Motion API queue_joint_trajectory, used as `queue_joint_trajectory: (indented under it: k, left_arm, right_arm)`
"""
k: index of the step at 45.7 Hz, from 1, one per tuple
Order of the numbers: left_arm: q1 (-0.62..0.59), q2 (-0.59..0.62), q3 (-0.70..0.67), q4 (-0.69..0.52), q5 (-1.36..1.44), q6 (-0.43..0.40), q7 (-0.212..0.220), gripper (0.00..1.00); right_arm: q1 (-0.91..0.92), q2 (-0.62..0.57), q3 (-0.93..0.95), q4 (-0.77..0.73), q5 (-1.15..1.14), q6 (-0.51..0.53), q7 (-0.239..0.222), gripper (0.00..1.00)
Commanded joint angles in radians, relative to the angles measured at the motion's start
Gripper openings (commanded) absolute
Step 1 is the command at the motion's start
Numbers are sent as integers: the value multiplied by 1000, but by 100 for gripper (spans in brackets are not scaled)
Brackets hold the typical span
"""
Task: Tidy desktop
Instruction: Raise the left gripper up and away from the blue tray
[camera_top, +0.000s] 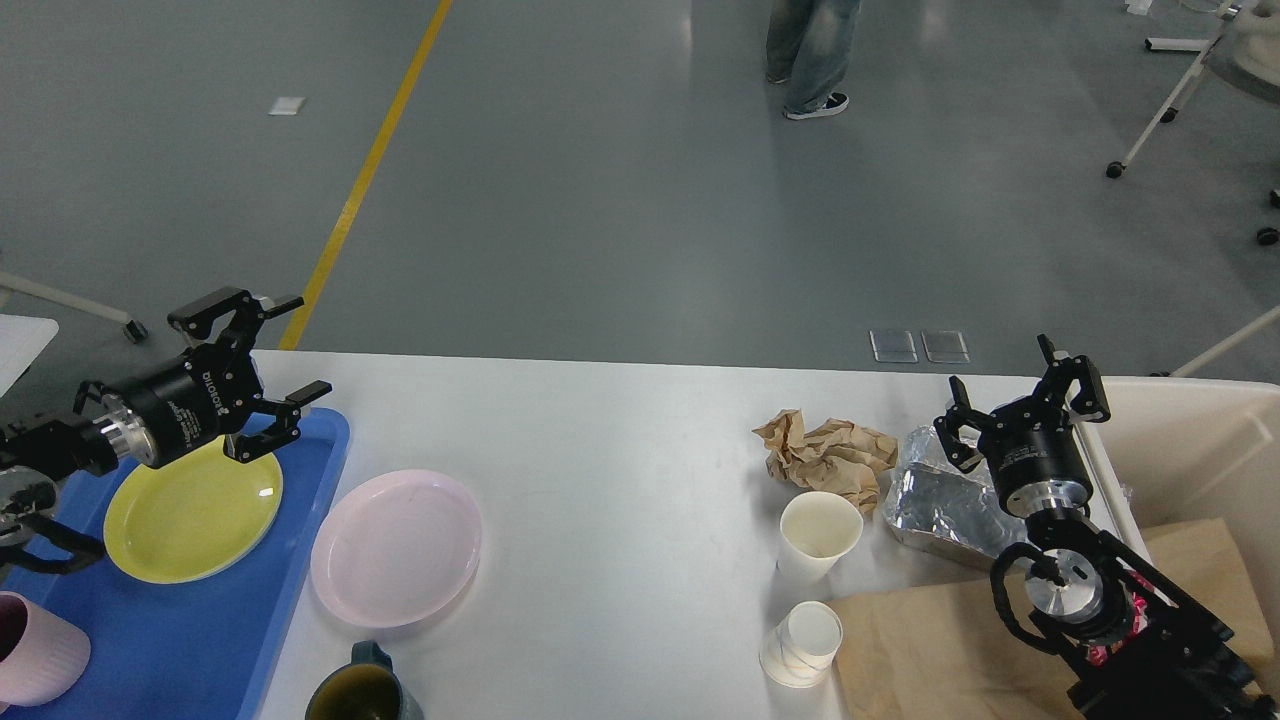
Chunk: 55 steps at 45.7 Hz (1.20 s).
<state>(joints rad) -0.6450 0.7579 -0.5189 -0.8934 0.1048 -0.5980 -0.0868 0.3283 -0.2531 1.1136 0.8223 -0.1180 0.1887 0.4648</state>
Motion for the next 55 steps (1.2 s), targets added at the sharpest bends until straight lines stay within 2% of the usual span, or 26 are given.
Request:
queue_joint_trajectory:
  k: [1,8,15,21,24,28,33,43,49,55]
  left_arm:
    - [-292,64,377,2,0,-9,-1,96]
    - [-579,54,698,4,0,1,-1,96]
    - [-824,-37,1012,4,1,11,1,96]
    - [-981,-110,1261,-1,1,-5,-1,96]
    - [-1074,-156,1382,-10,1,-11,13,96]
    - [-1183,-215,1543,-24,1,-23,5,96]
    - [-1320,-305,1623,-113,0,-52,13,96]
    - [-1591,-423,1740,-380,-30,-108,12,96]
    - [-1803,-535,1849,-584,-166,-108,10,96]
    - [-1984,-635,1922,-728,-304,-111,10,96]
  right_arm:
    - [0,0,0,0,0,0,0,100]
    - [0,0,0,0,0,0,0,100]
    - [0,0,0,1,0,0,0,100]
    - [0,0,0,1,0,0,0,100]
    - [0,0,0,1,0,0,0,100]
    - [0,0,0,1,0,0,0,100]
    - [0,0,0,1,0,0,0,100]
    - [0,0,0,0,0,0,0,100]
    - [0,0,0,1,0,0,0,100]
    - [0,0,0,0,0,0,0,100]
